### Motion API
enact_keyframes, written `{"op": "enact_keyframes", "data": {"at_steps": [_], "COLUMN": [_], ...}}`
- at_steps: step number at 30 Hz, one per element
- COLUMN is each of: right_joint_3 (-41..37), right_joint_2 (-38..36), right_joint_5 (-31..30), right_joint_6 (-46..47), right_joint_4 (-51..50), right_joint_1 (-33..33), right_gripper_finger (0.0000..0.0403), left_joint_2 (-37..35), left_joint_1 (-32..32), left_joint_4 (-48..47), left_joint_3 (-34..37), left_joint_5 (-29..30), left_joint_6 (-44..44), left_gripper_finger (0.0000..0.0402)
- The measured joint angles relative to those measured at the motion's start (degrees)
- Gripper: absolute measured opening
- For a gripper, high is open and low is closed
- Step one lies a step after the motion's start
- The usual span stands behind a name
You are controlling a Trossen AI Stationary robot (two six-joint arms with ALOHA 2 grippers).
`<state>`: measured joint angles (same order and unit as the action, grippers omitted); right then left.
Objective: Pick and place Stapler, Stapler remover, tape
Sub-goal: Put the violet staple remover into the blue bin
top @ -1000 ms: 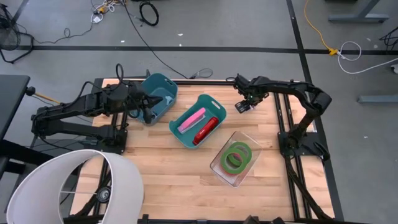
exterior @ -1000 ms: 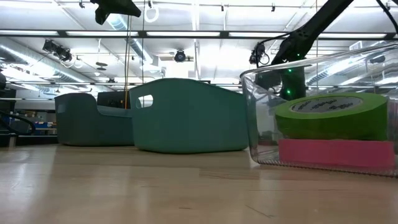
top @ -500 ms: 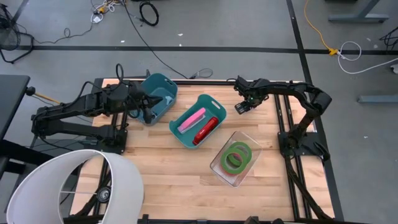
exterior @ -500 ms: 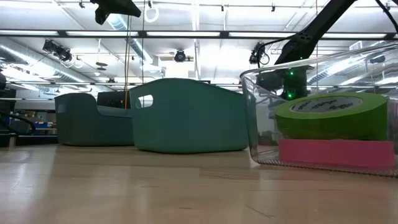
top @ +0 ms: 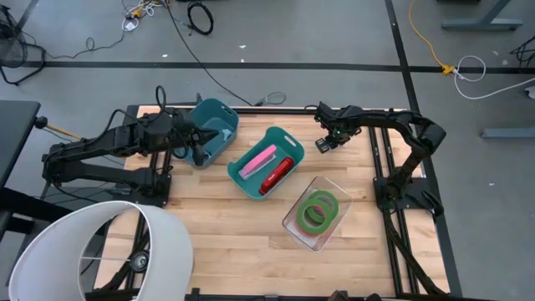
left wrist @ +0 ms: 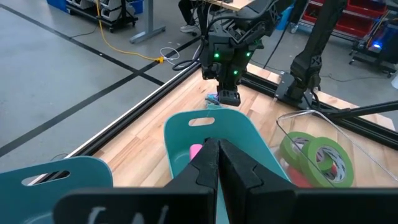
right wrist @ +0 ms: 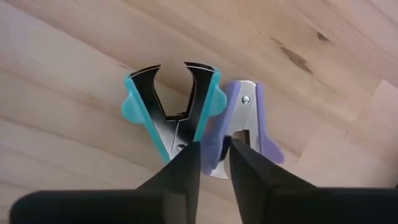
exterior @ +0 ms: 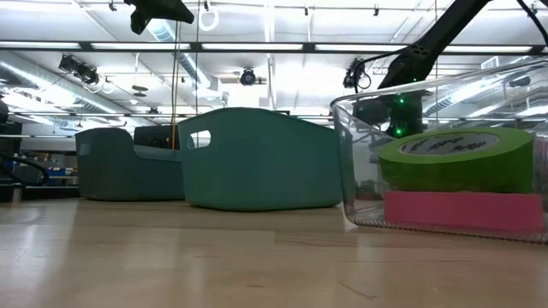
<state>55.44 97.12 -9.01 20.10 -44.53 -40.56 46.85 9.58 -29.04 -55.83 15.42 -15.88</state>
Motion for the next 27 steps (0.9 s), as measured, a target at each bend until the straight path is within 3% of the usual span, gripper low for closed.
{"op": "enact_keyframes", "data": {"at_steps": [11, 27], "right_joint_3": [0.0, 0.0], "right_joint_2": [0.0, -0.3], "right_joint_5": [0.0, -0.2], "right_joint_6": [0.0, 0.0], "right_joint_4": [0.0, 0.0], "right_joint_1": [0.0, 0.0], "right_gripper_finger": [0.0024, 0.0004], "left_joint_2": [0.0, 0.0], "left_joint_1": [0.0, 0.0], "left_joint_4": [0.0, 0.0], "left_joint_3": [0.0, 0.0], "left_joint_5": [0.0, 0.0], "left_joint_6": [0.0, 0.0], "left_gripper_finger": [0.0016, 0.0016]}}
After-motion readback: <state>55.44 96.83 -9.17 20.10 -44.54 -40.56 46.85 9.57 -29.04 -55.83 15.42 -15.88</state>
